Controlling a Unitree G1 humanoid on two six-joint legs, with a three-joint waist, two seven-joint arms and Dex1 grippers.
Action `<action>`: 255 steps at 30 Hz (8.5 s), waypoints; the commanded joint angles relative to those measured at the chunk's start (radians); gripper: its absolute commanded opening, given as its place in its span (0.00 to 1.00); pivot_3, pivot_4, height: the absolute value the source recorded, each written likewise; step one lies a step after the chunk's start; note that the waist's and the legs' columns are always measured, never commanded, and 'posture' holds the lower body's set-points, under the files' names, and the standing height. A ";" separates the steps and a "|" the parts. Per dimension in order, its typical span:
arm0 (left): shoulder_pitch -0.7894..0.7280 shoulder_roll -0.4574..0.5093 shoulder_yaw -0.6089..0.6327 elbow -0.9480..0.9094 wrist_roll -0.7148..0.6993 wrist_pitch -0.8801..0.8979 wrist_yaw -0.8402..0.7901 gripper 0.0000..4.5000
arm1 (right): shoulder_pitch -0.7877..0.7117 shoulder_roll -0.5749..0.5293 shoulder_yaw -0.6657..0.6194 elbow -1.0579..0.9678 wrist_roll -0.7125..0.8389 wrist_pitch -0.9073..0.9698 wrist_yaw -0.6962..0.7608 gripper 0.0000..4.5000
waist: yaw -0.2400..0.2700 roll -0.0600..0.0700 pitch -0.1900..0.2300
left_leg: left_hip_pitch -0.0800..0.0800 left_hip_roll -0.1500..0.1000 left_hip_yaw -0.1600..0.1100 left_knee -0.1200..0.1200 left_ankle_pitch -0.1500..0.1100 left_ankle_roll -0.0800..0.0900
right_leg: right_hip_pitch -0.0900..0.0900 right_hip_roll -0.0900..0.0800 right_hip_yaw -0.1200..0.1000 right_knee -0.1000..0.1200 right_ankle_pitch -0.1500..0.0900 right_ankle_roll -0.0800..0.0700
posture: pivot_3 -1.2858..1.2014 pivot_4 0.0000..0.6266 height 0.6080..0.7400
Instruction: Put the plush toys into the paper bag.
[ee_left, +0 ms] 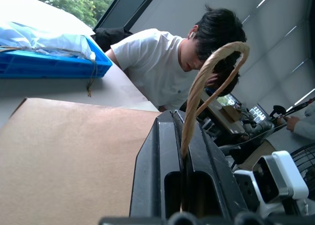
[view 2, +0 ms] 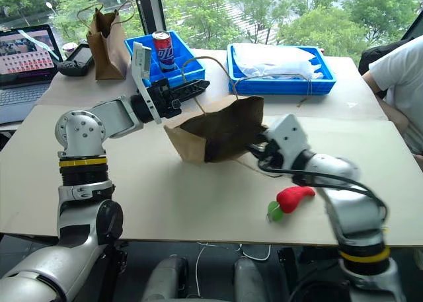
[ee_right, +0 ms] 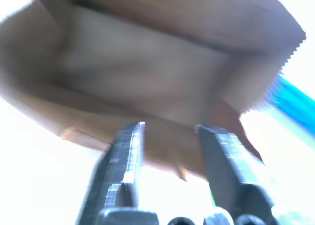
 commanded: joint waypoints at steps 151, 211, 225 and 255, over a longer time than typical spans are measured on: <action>0.009 0.148 -0.209 -0.115 0.115 -0.086 -0.326 0.00 | -0.262 0.175 0.182 0.733 -0.212 -0.102 -0.141 0.61 | -0.020 0.002 0.003 | 0.001 -0.017 -0.027 -0.006 0.005 -0.001 | -0.001 0.000 0.002 0.004 0.000 0.000 | 0.52 0.24 0.94; -0.073 0.153 -0.235 -0.004 0.172 -0.117 -0.367 0.00 | -0.090 0.015 0.325 0.100 -0.035 -0.023 0.060 0.99 | -0.025 0.003 0.004 | 0.001 -0.016 -0.028 -0.006 0.005 -0.001 | -0.001 0.001 0.002 0.004 -0.001 0.000 | 0.52 0.24 0.94; -0.074 0.159 -0.224 -0.014 0.172 -0.123 -0.362 0.00 | -0.089 0.096 0.271 0.133 -0.050 -0.120 0.018 0.30 | -0.014 0.003 0.004 | 0.001 -0.017 -0.028 -0.006 0.006 -0.001 | -0.001 0.000 0.002 0.003 -0.001 0.000 | 0.52 0.24 0.94; -0.181 0.087 -0.213 0.152 0.285 -0.412 -0.367 0.00 | -0.586 0.021 0.173 0.074 0.092 0.036 0.005 0.01 | -0.014 0.003 0.004 | 0.000 -0.017 -0.028 -0.006 0.006 -0.001 | -0.001 0.000 0.001 0.003 -0.001 0.000 | 0.52 0.24 0.94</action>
